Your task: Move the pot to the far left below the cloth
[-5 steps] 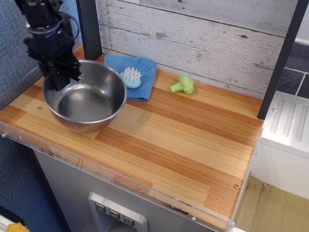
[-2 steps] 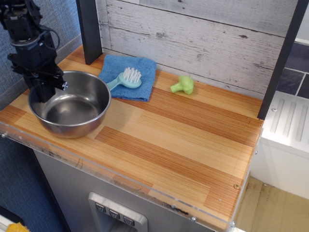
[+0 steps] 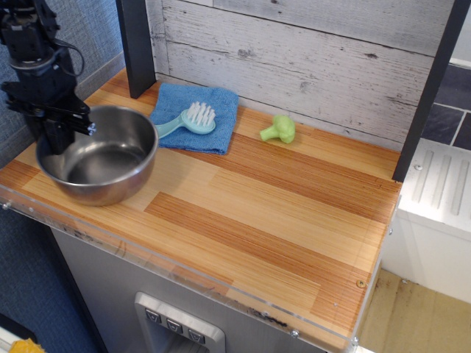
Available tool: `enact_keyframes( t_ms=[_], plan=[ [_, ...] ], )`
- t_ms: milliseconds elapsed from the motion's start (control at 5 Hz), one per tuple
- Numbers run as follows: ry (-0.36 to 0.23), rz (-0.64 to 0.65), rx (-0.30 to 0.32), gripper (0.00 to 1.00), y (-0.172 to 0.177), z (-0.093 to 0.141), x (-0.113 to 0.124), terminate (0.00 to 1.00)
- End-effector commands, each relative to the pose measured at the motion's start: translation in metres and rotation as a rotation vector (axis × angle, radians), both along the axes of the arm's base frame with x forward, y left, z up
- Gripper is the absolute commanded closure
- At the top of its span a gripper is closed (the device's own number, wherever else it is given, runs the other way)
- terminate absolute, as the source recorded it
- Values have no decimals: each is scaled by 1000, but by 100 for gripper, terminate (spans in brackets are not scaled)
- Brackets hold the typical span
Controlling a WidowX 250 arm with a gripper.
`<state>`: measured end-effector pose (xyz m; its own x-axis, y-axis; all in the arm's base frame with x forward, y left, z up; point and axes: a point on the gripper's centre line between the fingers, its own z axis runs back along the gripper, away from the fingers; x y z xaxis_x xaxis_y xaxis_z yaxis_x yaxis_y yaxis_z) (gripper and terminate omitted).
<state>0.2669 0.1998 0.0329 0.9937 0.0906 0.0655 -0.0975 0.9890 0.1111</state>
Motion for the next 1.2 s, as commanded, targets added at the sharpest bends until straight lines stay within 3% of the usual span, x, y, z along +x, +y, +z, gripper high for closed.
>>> enact_keyframes(
  t_ms=[0, 400, 1000],
  plan=[
    [-19, 21, 30, 0, -3, 16, -4, 0],
    [-33, -29, 62, 0, -7, 33, 3, 0],
    [-130, -129, 233, 0, -4, 121, 17, 0]
  ],
)
